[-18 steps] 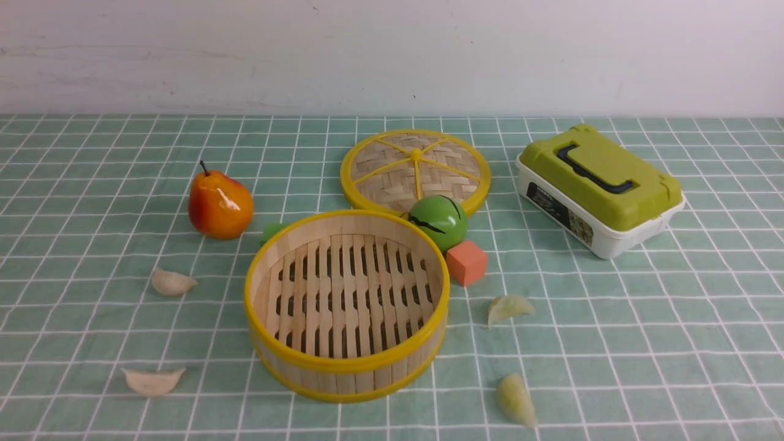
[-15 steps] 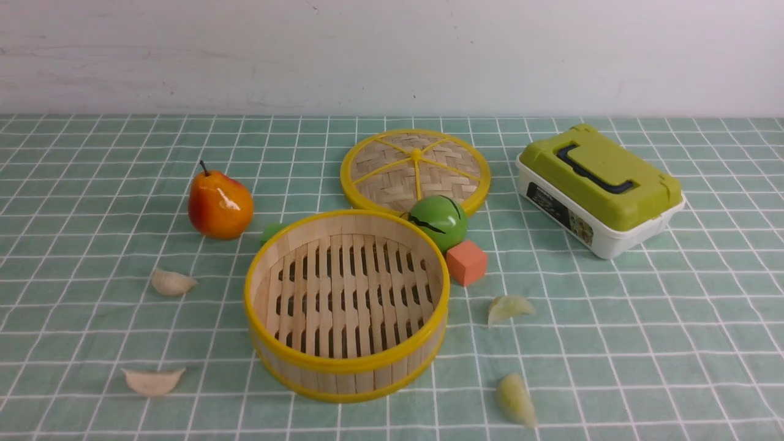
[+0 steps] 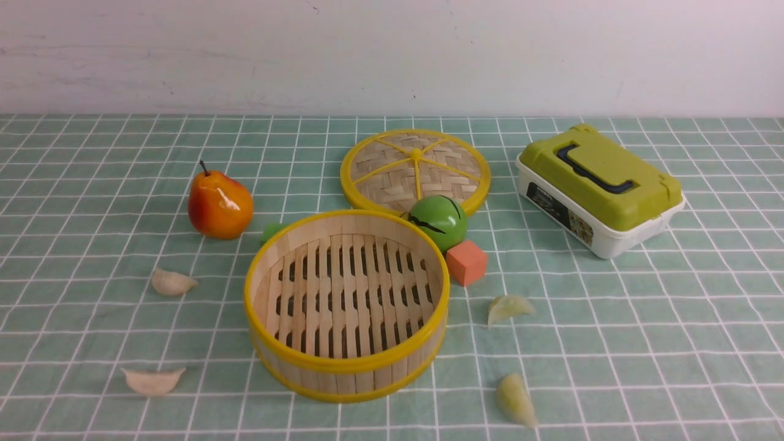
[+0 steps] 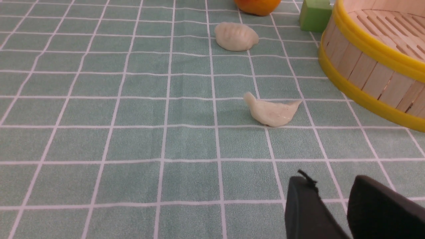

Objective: Put the dumplings into the steamer on the table with the blue tablecloth.
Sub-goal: 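Reach for and grasp a dumpling on the table with the left gripper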

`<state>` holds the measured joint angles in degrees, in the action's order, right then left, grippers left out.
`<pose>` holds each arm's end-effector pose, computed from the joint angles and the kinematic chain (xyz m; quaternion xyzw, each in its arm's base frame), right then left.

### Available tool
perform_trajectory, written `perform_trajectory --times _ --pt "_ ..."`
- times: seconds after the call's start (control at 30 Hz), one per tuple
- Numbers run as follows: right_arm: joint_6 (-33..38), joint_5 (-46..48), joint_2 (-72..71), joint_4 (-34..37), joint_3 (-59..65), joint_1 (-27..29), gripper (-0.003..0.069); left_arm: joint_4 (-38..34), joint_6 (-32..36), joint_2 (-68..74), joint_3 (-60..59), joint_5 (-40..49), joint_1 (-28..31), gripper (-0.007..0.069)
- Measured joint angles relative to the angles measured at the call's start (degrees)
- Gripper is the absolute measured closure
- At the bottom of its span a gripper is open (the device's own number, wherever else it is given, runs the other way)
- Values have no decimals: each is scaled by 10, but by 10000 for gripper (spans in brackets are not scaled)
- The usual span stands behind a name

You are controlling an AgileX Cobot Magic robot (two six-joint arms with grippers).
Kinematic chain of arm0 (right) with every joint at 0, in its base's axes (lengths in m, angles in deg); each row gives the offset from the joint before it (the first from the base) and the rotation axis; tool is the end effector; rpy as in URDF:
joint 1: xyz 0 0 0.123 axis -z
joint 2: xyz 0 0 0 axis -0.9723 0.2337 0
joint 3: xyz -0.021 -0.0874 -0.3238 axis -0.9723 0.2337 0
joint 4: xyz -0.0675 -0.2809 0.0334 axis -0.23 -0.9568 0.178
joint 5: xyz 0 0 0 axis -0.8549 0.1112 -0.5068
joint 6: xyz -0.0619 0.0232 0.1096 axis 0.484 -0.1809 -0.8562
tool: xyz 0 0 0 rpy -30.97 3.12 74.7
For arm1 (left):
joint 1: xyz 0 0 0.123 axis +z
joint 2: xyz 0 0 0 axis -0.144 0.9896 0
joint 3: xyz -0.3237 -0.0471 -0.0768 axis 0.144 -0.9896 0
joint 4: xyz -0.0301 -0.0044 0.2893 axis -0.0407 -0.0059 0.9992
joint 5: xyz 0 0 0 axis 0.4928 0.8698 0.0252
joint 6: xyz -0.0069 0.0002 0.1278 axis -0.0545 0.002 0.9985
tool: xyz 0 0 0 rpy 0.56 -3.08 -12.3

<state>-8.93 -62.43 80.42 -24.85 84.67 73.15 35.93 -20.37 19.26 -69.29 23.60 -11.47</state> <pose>0.0750 0.0095 0.1611 0.0308 0.8062 0.0819 0.5851 0.0752 -0.0059 0.1546 -0.0080 0.8134 -0.0460 0.5798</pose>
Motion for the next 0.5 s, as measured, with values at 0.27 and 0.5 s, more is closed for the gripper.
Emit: perform_trajectory --times 0.27,0.5 --pt "0 0 0 0 0 0 601 0 0 0 0 -13 0 423" --pt "0 -17 0 -4 1 0 595 0 0 0 0 -86 0 421"
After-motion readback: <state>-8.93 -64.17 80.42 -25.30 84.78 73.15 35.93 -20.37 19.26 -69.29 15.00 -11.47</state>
